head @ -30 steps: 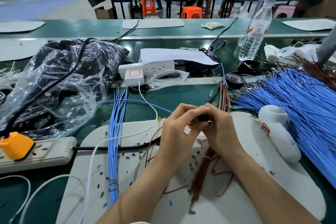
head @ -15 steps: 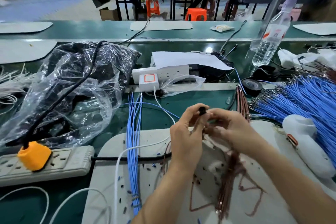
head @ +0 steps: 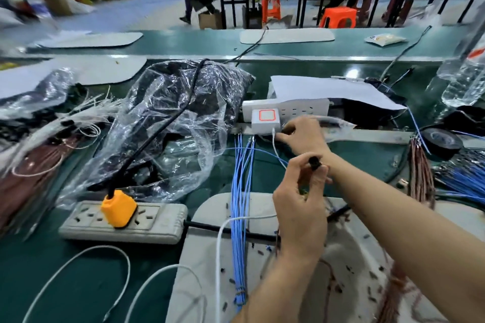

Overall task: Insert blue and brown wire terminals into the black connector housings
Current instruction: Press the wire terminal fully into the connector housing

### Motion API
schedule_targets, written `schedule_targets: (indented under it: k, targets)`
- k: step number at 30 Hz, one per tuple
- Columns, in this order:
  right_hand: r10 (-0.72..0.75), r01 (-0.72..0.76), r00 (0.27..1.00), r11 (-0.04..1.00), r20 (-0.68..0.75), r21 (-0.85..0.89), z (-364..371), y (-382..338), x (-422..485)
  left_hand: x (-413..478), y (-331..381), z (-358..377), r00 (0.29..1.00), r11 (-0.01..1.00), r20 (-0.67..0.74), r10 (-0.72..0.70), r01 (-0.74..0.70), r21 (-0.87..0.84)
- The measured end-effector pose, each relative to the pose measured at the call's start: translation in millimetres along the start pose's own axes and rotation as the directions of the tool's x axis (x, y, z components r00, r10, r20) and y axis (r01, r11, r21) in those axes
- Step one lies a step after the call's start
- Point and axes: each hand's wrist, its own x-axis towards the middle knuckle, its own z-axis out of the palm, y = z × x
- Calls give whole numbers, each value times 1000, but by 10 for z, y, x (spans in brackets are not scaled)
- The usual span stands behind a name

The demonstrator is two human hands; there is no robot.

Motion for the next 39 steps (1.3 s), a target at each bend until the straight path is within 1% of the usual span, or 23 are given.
schedule_targets:
  k: [2, 5, 10, 15, 20, 22, 23, 24, 25, 27, 29, 31, 33, 35, 39]
  targets:
    - [5, -5, 1000, 999, -2, 51, -4, -12, -9, 7, 9, -10, 1000, 999, 3, 18, -18, 29]
    - [4, -11, 999, 989, 51, 145, -61, 2, 13, 15, 3, -7, 999, 998, 9, 37, -37, 46]
    - [-2, -5, 999, 987, 42, 162, -134, 83, 44, 3, 11, -5, 998, 997, 39, 49, -52, 60]
    - [-102, 82, 989, 981, 109, 175, -153, 146, -22, 1, 4, -7, 996, 994, 62, 64, -70, 88]
    - [-100, 92, 994, 985, 44, 147, -165, 185, -58, -17, 10, -1, 996, 993, 75, 54, -61, 99]
    - [-100, 97, 995, 991, 23, 97, -203, 209, -87, -15, 11, -6, 995, 992, 77, 56, -64, 106]
    - [-103, 104, 995, 994, -4, 37, -226, 234, -105, -15, 12, -7, 995, 992, 79, 58, -67, 106]
    - [-110, 108, 993, 992, -36, -64, -258, 268, -123, -14, 13, -6, 995, 992, 81, 59, -67, 106]
    - [-118, 103, 991, 974, -63, -200, -299, 305, -142, -18, 14, -3, 995, 992, 81, 57, -65, 106]
    - [-97, 61, 994, 877, -53, -477, -374, 369, -187, -22, 15, 6, 995, 993, 83, 47, -56, 102]
    - [-15, 31, 999, 785, 30, -619, -401, 377, -219, -32, 13, 9, 995, 993, 88, 43, -52, 103]
    - [36, 37, 995, 726, 91, -687, -389, 322, -213, -38, 19, 2, 994, 992, 96, 47, -58, 113]
    - [42, 48, 993, 698, 108, -715, -392, 262, -163, -40, 22, -3, 994, 992, 104, 46, -57, 112]
    - [46, 43, 993, 709, 107, -704, -425, 254, -101, -46, 22, -8, 993, 993, 110, 35, -48, 110]
    - [95, -2, 989, 768, 111, -641, -459, 258, -73, -50, 16, -20, 993, 991, 117, 31, -46, 130]
